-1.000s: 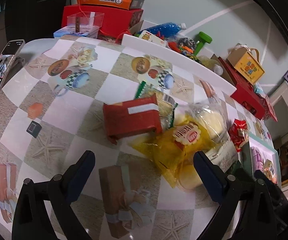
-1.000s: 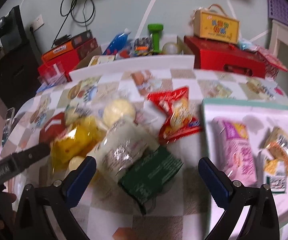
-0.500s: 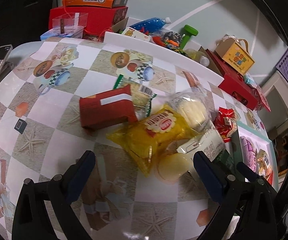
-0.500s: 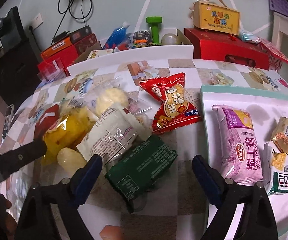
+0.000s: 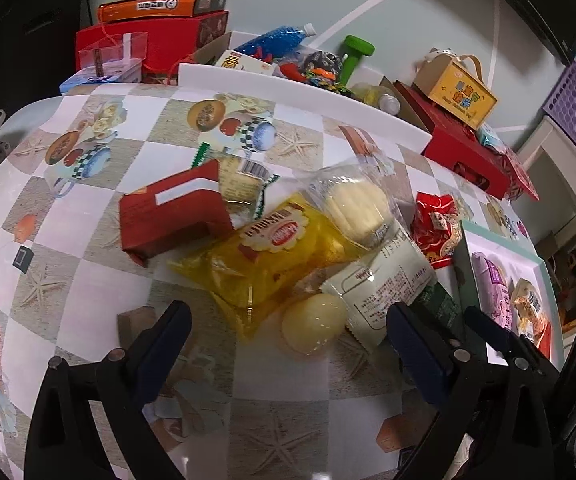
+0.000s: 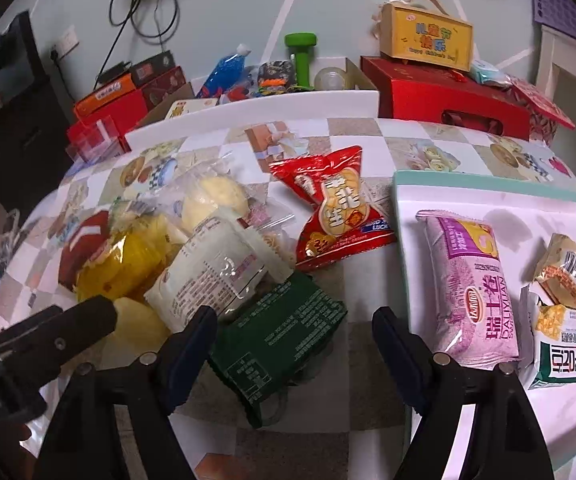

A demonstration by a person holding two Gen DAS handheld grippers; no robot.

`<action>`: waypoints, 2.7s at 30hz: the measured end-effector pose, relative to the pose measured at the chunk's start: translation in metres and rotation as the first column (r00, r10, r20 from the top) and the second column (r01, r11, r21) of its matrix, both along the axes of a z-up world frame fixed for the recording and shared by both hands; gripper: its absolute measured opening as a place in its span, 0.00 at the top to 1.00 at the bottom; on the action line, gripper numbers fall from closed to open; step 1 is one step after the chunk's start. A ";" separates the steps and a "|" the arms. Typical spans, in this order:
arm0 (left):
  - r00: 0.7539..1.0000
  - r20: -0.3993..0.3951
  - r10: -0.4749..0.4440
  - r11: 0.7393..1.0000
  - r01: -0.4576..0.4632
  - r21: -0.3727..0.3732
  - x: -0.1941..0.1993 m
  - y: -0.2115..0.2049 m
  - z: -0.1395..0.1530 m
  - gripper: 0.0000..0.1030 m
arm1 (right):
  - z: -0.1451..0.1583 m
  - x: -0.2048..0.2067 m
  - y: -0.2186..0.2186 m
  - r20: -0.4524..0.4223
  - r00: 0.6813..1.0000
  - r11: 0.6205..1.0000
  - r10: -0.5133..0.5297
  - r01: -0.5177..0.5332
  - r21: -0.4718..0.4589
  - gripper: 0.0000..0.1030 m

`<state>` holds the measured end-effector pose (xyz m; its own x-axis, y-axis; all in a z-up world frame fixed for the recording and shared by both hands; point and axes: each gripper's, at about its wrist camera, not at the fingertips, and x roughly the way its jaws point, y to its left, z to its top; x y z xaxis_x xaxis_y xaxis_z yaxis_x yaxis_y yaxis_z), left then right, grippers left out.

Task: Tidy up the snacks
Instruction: 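Reach the right tool down around the dark green packet, then grasp the dark green packet with right tool while left tool grasps round cream bun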

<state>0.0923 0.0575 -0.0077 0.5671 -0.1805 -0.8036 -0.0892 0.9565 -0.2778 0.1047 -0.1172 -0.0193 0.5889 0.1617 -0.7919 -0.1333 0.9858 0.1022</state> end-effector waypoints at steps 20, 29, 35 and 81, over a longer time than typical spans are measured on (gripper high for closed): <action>1.000 -0.015 0.015 1.000 -0.015 0.010 0.001 -0.002 -0.004 0.05 | -0.006 -0.002 -0.009 -0.101 0.995 0.997 -0.023 0.016 -0.072 0.50; 1.000 -0.012 -0.012 1.000 0.012 0.004 0.001 -0.008 -0.003 0.16 | -0.006 -0.005 -0.008 -0.100 0.995 0.998 0.008 -0.013 -0.056 0.51; 0.999 -0.010 -0.042 0.999 0.042 0.017 0.005 -0.021 -0.005 0.19 | -0.010 -0.002 -0.004 -0.092 0.996 0.996 -0.003 -0.005 -0.084 0.51; 1.000 -0.026 0.002 0.992 0.001 0.124 -0.001 -0.002 -0.024 0.64 | -0.011 -0.001 -0.007 -0.089 0.996 0.998 -0.015 0.009 -0.068 0.58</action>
